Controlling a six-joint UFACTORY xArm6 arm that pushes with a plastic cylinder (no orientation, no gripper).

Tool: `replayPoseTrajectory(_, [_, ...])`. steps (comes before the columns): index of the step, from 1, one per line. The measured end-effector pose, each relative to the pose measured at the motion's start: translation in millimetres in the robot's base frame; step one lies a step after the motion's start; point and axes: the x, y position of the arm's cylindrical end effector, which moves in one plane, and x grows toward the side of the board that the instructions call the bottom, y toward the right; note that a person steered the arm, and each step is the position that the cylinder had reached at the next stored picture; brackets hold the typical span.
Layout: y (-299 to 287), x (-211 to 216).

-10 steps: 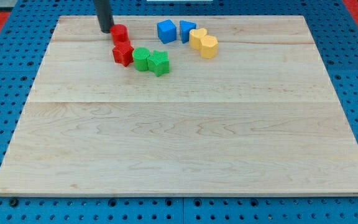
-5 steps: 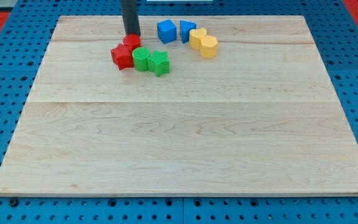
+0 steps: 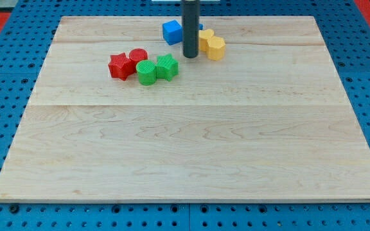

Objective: Move the red blocks into the green blocks

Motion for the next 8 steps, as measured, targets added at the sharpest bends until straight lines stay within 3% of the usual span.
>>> replayPoseTrajectory(1, [-38.5,38.0])
replayPoseTrajectory(2, [-62.5,39.8])
replayPoseTrajectory(3, [-34.5,38.4])
replayPoseTrajectory(4, [-23.8,13.3])
replayPoseTrajectory(7, [-88.3,-33.0])
replayPoseTrajectory(8, [-109.0,-18.3])
